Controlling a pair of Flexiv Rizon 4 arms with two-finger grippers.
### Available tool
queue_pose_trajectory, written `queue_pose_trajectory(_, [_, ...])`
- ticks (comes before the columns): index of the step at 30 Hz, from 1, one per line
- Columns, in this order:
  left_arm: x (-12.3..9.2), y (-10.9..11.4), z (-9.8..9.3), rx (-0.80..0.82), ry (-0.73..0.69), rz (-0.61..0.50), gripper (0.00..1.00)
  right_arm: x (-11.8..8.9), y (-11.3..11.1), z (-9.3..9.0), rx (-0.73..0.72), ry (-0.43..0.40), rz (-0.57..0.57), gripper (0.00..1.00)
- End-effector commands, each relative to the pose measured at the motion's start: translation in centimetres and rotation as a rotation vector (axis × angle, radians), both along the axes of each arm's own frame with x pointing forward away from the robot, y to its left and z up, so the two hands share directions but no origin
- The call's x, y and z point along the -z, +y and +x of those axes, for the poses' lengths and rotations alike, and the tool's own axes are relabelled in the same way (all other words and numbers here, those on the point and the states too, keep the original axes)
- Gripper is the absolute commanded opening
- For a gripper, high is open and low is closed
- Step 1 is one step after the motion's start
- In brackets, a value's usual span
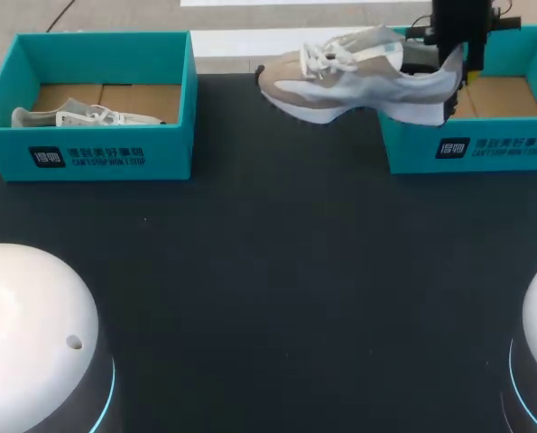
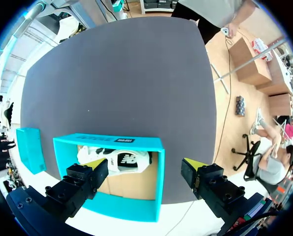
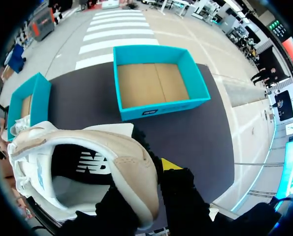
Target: Take the shoe out of the shoebox, open the shoe tongue, remove and reinsert the insole, then place the shoe into the shoebox
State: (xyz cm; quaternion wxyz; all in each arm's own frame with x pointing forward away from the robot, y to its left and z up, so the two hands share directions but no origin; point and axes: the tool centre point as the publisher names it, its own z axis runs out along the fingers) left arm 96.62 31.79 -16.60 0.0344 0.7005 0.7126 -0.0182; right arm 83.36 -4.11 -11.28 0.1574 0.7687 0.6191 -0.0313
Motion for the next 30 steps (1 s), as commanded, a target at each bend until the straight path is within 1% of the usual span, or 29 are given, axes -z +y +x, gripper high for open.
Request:
queue_pose_trajectory(1, [0.0, 0.0, -0.2, 0.000, -0.004, 0.003, 1.00, 0.1, 1.9, -2.6, 0.000, -0.029, -0.018, 0.00])
queue_pose_trajectory(3, [0.0, 0.0, -0.2, 0.000, -0.004, 0.003, 1.00, 0.2, 2.5, -3.6, 0.017, -0.021, -0.018, 0.00])
queue_pose_trajectory(5, [0.0, 0.0, -0.2, 0.000, -0.004, 0.003, 1.00, 0.4, 3.2, -4.9, 0.026, 0.007, -0.013, 0.00])
queue_pose_trajectory(6, [0.0, 0.0, -0.2, 0.000, -0.004, 0.003, 1.00, 0.4, 3.5, -5.5, 0.034, 0.006, 0.003, 0.00])
queue_pose_trajectory(30, [0.0, 0.0, -0.2, 0.000, -0.004, 0.003, 1.00, 0.4, 3.5, -5.5, 0.034, 0.006, 0.003, 0.00])
